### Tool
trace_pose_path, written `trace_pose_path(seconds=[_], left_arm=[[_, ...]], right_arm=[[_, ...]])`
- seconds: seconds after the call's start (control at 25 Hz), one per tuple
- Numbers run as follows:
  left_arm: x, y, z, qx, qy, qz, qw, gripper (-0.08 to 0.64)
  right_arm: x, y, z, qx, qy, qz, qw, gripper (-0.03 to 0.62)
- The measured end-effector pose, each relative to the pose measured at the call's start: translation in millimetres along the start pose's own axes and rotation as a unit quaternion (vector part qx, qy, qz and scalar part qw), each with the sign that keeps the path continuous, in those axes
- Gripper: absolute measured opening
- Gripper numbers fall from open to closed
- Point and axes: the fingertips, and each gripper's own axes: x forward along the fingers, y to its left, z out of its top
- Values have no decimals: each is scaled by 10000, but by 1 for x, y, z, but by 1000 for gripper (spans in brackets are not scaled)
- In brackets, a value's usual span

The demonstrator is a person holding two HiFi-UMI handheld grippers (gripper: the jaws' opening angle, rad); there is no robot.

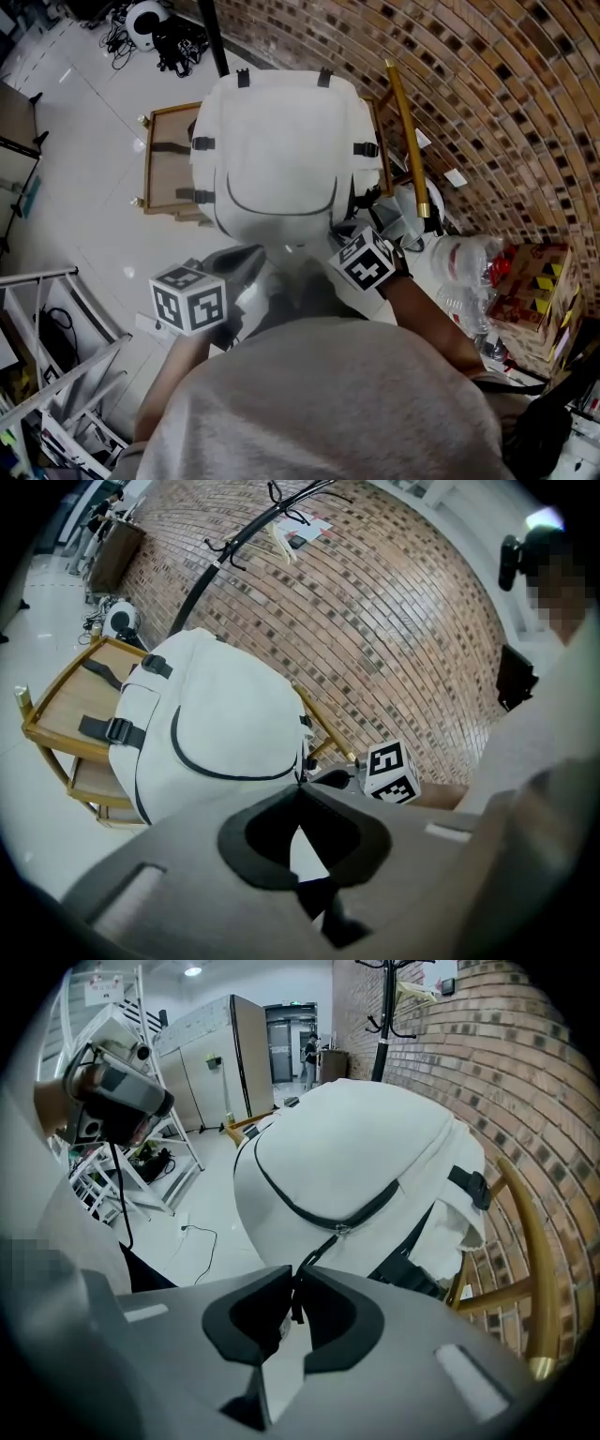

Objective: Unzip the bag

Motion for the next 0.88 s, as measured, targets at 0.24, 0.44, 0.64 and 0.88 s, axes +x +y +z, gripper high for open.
trace_pose_path(seconds=[0.24, 0.44, 0.64, 0.88], left_arm=[[-9, 4, -1, 31, 1, -30, 10000, 2], [-18, 10, -6, 4, -12, -21, 10000, 2], [-28, 12, -3, 52, -100, -20, 9999, 2], [-44, 22, -1, 11, -215, 77, 9997, 2]], right_arm=[[5, 11, 8, -40, 39, -50, 10000, 34], [12, 32, 18, -312, 161, -21, 9994, 34], [15, 46, 29, -417, 159, 22, 9990, 34], [17, 59, 49, -370, 82, 151, 9992, 32]])
